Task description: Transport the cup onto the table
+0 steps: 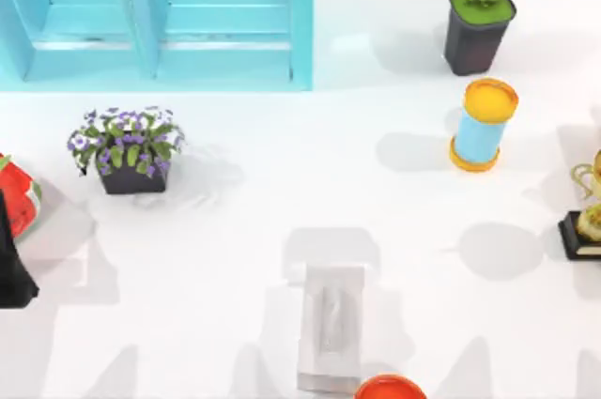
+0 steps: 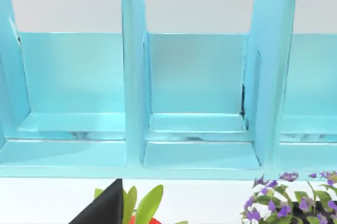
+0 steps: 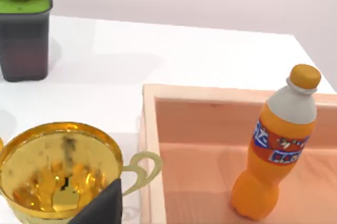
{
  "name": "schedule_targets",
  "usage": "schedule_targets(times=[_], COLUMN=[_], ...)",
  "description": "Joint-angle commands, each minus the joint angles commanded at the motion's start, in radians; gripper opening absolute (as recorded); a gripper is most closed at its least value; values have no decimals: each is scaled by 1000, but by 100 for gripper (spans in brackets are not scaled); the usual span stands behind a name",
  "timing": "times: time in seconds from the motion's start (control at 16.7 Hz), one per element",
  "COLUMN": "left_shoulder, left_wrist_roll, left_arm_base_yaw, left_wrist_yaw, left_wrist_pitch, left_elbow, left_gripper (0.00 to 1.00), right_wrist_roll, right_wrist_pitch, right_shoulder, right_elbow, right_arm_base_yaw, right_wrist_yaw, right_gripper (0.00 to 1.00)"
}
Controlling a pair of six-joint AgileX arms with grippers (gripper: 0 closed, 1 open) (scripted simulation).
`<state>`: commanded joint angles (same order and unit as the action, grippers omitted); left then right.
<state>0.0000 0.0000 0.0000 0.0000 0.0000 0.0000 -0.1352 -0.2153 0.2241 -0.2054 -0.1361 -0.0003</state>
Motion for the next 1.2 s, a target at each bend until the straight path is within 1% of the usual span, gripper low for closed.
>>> schedule_targets(times=[0.18,0.48,0.72,0.96,1.2], left_shoulder=[0,0,0,0,0], left_wrist_roll=[0,0,0,0,0], left_arm_base_yaw=[0,0,0,0,0], left_wrist_yaw=[0,0,0,0,0], left_wrist_pitch=[0,0,0,0,0], left_elbow=[0,0,0,0,0], left_gripper=[100,100,100,100,100], right_wrist_roll=[-125,-351,-504,-602,-621], right_wrist_pitch=[-222,-616,-866,-1014,-1042], right_shoulder=[252,772,1104,1275,1303], right_elbow=[-196,-559,-812,-976,-1008], right_arm_base_yaw=[-118,-329,-473,-564,-581], right_wrist_yaw=[-2,-1,0,-3,-4], right_gripper=[100,100,100,100,100])
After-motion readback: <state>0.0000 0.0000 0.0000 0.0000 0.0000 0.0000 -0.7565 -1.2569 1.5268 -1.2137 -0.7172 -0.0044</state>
